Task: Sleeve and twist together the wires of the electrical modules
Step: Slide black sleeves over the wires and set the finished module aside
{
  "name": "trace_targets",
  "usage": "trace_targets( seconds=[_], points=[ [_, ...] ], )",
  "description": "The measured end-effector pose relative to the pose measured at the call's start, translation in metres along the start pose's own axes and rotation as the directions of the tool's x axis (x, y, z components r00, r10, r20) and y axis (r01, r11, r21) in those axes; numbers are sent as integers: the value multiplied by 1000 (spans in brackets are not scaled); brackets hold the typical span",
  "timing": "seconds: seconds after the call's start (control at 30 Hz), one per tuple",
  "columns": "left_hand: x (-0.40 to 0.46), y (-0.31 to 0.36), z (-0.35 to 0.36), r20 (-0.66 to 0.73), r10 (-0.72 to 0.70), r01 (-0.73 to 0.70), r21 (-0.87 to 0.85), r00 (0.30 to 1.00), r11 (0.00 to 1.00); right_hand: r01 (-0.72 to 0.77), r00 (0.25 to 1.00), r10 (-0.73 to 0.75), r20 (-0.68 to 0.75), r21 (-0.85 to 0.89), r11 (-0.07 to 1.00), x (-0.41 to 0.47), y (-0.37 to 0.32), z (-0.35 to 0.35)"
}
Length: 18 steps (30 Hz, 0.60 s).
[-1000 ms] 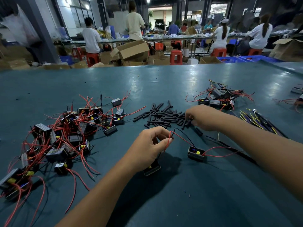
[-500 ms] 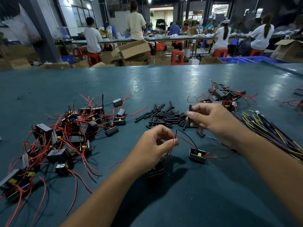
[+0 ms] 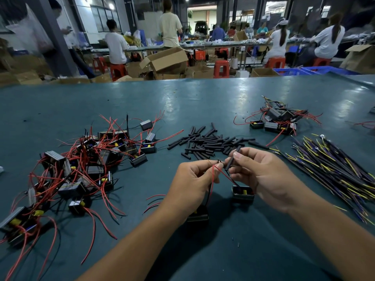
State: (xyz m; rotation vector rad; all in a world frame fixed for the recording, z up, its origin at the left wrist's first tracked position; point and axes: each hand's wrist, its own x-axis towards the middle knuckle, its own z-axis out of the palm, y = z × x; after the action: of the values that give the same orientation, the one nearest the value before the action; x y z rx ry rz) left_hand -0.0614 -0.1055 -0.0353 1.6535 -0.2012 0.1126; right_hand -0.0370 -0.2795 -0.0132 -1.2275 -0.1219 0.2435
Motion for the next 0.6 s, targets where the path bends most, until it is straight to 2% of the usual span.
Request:
trace_targets(
  seconds=[0.13, 0.27, 0.43, 0.5, 0.6],
  points=[
    [-1, -1, 5, -43, 55, -55, 3, 998, 998, 40, 999, -40, 25, 5, 999, -2, 5, 3],
    [-5, 4, 5, -38, 13, -14, -29, 999, 999, 140, 989, -143, -35, -66, 988, -4, 5, 6],
    [-5, 5, 0, -219, 32, 5, 167, 975, 986, 180, 976, -190, -103, -97, 979, -4, 4, 2],
    [-7, 7, -2, -210, -11, 30, 91, 978, 995, 176, 975, -187, -119, -98, 980, -3, 5, 2],
    [-10, 13, 1, -90, -103, 87, -168, 991, 982, 173, 970, -184, -157, -84, 981, -2, 6, 2]
  ],
)
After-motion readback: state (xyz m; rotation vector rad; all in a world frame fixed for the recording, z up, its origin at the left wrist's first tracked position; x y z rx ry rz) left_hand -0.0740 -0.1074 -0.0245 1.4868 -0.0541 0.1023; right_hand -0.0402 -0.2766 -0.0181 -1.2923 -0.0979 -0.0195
